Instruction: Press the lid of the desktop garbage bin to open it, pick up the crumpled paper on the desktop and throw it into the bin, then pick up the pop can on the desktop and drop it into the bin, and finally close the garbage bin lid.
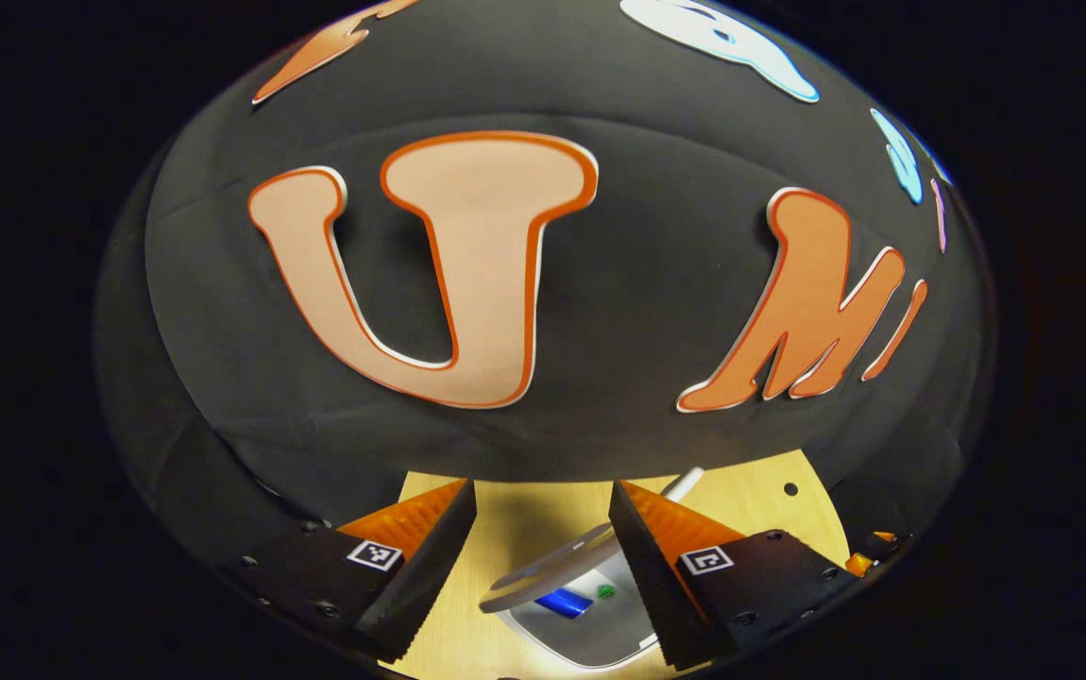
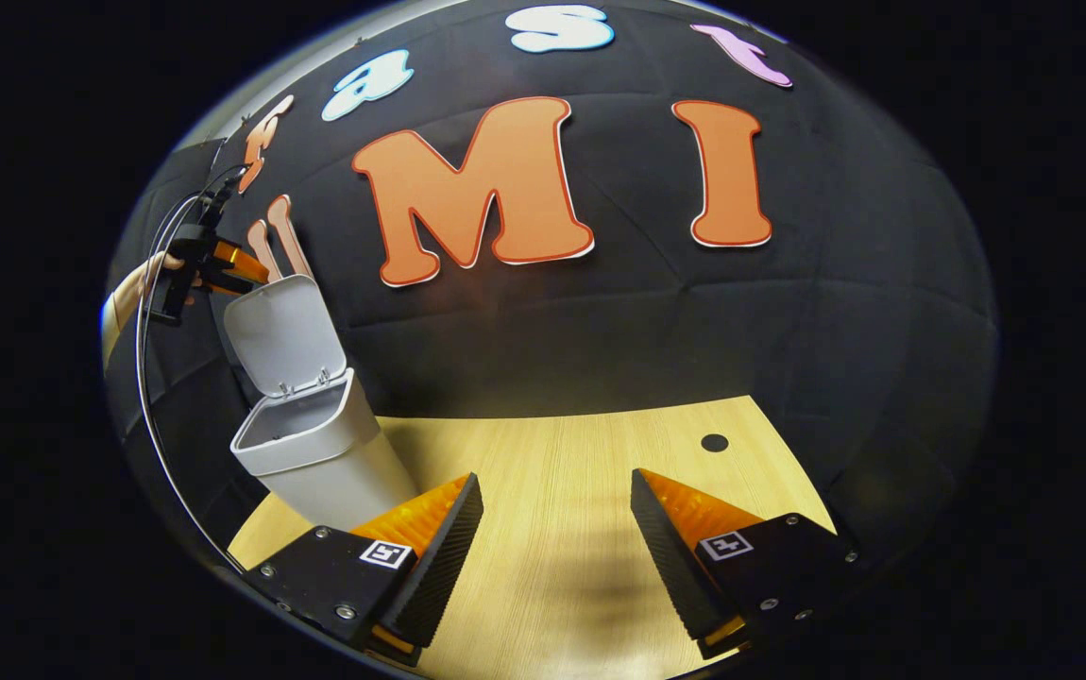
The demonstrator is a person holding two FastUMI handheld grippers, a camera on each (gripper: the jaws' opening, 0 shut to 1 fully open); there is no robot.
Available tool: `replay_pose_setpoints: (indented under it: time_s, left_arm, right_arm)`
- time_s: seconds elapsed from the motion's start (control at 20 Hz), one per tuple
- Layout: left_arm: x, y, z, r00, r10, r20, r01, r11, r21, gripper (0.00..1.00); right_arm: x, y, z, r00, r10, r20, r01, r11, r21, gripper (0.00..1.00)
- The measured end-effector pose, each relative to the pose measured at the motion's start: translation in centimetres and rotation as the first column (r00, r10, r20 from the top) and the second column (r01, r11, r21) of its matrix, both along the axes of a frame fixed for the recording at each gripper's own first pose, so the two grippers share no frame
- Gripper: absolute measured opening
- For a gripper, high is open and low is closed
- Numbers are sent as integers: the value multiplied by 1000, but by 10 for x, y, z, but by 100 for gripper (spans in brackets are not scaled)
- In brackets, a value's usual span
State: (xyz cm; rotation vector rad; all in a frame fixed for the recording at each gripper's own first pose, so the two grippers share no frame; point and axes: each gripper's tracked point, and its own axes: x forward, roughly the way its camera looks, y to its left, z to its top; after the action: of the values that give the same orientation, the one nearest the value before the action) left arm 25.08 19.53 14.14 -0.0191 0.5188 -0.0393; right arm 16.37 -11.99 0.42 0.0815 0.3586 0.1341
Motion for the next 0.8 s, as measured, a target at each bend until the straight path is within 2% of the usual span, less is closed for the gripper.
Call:
replay_pose_setpoints:
  time_s: [0.2,0.35,0.55,0.8]
  left_arm:
    - [-8,-9,-15,1000,-7,-7,7,998,-58,91]
    - [-27,-19,-35,998,-28,-48,25,998,-53,92]
    - [-53,-43,-59,998,-21,-52,15,992,-122,93]
    - [-82,-63,-102,999,-9,-45,3,990,-140,93]
  right_arm:
    - [-1,2,-5,1000,-1,-14,2,1000,9,95]
    - [-2,6,-6,1000,13,-19,-12,1000,21,95]
    - [-2,12,-6,999,37,-21,-36,999,38,95]
    - [-6,16,-8,998,61,-32,-59,996,62,94]
